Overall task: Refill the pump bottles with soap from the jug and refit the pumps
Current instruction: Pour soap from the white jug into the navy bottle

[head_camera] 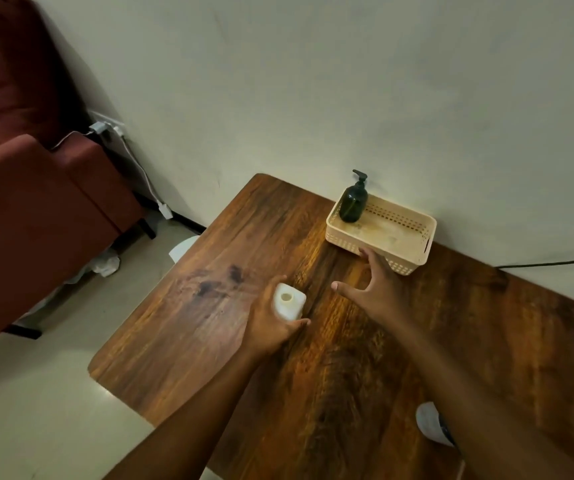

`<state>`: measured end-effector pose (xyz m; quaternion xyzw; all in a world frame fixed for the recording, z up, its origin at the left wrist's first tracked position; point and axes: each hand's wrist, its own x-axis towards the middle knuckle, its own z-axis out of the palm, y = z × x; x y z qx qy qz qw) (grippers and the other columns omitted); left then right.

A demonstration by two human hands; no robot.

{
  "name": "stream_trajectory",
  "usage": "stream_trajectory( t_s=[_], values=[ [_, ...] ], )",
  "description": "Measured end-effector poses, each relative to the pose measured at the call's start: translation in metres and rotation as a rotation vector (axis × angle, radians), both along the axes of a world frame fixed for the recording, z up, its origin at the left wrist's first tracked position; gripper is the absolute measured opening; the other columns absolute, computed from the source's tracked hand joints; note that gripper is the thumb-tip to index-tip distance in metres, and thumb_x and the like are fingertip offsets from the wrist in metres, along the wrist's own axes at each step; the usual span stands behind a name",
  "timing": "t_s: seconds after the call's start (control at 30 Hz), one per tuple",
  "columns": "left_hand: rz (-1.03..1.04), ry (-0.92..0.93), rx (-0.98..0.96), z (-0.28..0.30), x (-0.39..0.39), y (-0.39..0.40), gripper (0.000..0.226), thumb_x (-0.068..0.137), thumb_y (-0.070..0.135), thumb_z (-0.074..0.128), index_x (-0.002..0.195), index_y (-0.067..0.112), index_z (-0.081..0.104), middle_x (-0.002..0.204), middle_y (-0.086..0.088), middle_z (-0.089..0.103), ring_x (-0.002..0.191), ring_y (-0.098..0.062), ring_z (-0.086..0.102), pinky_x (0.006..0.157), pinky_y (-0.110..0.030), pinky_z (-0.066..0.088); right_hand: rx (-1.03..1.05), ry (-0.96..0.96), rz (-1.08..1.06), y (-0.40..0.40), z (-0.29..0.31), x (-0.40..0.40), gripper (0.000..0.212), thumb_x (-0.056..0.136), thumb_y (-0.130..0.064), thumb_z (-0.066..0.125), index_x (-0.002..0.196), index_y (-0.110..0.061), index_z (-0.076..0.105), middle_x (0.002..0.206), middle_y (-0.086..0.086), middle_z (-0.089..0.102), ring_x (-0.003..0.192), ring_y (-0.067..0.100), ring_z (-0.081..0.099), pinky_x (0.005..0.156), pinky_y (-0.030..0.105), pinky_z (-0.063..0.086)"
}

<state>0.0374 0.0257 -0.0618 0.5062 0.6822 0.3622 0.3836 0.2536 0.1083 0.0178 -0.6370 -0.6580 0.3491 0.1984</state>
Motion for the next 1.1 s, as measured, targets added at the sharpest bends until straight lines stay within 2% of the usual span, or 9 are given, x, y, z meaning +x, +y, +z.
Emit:
stream_trajectory(
  t_s=[0.1,0.37,0.5,0.57,0.63,0.73,0.83,0.97,1.1],
  values=[
    [0.053,-0.002,0.033,-0.003,0.006,0.003,0.086,0.065,0.038,0.094,0.138,0.031,0.049,0.128,0.010,0.061,0.117,-0.007,0.060,0.098,-0.041,0.057,-0.009,0.021,-0.013,0.000,-0.005,0.000,0.099,0.077,-0.047,0.083,0.157,-0.032,0.026,0.161,-0.006,0.033,0.146,0.017,0.034,0.109,0.037,0.039],
    [0.028,0.021,0.030,0.008,0.015,0.002,0.064,0.070,0.024,0.094,0.123,0.028,0.057,0.108,0.011,0.067,0.098,0.005,0.065,0.077,-0.024,0.058,-0.028,0.087,-0.068,-0.016,0.012,0.026,0.101,0.074,-0.050,0.084,0.156,-0.036,0.026,0.160,-0.007,0.032,0.143,0.016,0.036,0.111,0.045,0.044],
    [-0.071,0.096,0.085,0.024,0.038,0.000,0.065,0.069,0.039,0.093,0.123,0.032,0.058,0.109,0.013,0.068,0.097,-0.003,0.065,0.081,-0.029,0.057,-0.032,0.047,-0.066,-0.039,0.025,0.065,0.101,0.077,-0.056,0.080,0.157,-0.037,0.022,0.165,-0.006,0.023,0.148,0.017,0.030,0.115,0.040,0.038],
    [-0.121,0.134,0.123,0.035,0.056,-0.001,0.069,0.069,0.035,0.093,0.127,0.028,0.058,0.112,0.009,0.067,0.099,-0.007,0.064,0.083,-0.027,0.053,-0.031,-0.023,-0.055,-0.054,0.030,0.089,0.099,0.078,-0.059,0.077,0.157,-0.038,0.020,0.166,-0.008,0.019,0.150,0.018,0.027,0.113,0.040,0.035],
    [-0.183,0.134,0.161,0.045,0.075,0.001,0.070,0.069,0.035,0.091,0.130,0.024,0.057,0.116,0.004,0.066,0.105,-0.013,0.064,0.089,-0.034,0.056,-0.026,-0.077,-0.058,-0.070,0.033,0.113,0.098,0.078,-0.062,0.076,0.156,-0.038,0.020,0.166,-0.009,0.018,0.150,0.019,0.026,0.115,0.042,0.036],
    [-0.266,0.128,0.178,0.054,0.102,0.001,0.071,0.068,0.038,0.088,0.129,0.023,0.056,0.116,0.002,0.065,0.106,-0.017,0.065,0.090,-0.045,0.057,-0.024,-0.139,-0.081,-0.093,0.034,0.146,0.098,0.077,-0.062,0.076,0.155,-0.040,0.021,0.166,-0.008,0.019,0.150,0.021,0.027,0.116,0.049,0.037],
    [-0.307,0.128,0.175,0.056,0.126,0.000,0.078,0.068,0.044,0.087,0.135,0.023,0.053,0.121,0.000,0.064,0.112,-0.020,0.064,0.092,-0.049,0.058,-0.072,-0.140,-0.107,-0.114,0.030,0.175,0.102,0.075,-0.061,0.078,0.156,-0.039,0.020,0.166,-0.008,0.018,0.150,0.021,0.026,0.117,0.046,0.035],
    [-0.349,0.146,0.198,0.053,0.153,-0.001,0.079,0.070,0.035,0.089,0.138,0.016,0.053,0.125,-0.005,0.063,0.114,-0.023,0.063,0.095,-0.048,0.057,-0.179,-0.144,-0.138,-0.144,0.005,0.193,0.116,0.063,-0.071,0.080,0.155,-0.046,0.014,0.166,-0.012,0.015,0.150,0.021,0.026,0.116,0.049,0.036],
    [-0.381,0.108,0.183,0.047,0.170,-0.005,0.082,0.071,0.021,0.093,0.141,0.013,0.051,0.128,-0.005,0.061,0.116,-0.019,0.060,0.095,-0.036,0.055,-0.224,-0.103,-0.165,-0.167,-0.024,0.199,0.121,0.055,-0.073,0.083,0.153,-0.047,0.016,0.165,-0.010,0.021,0.148,0.020,0.029,0.116,0.047,0.035]
  ],
)
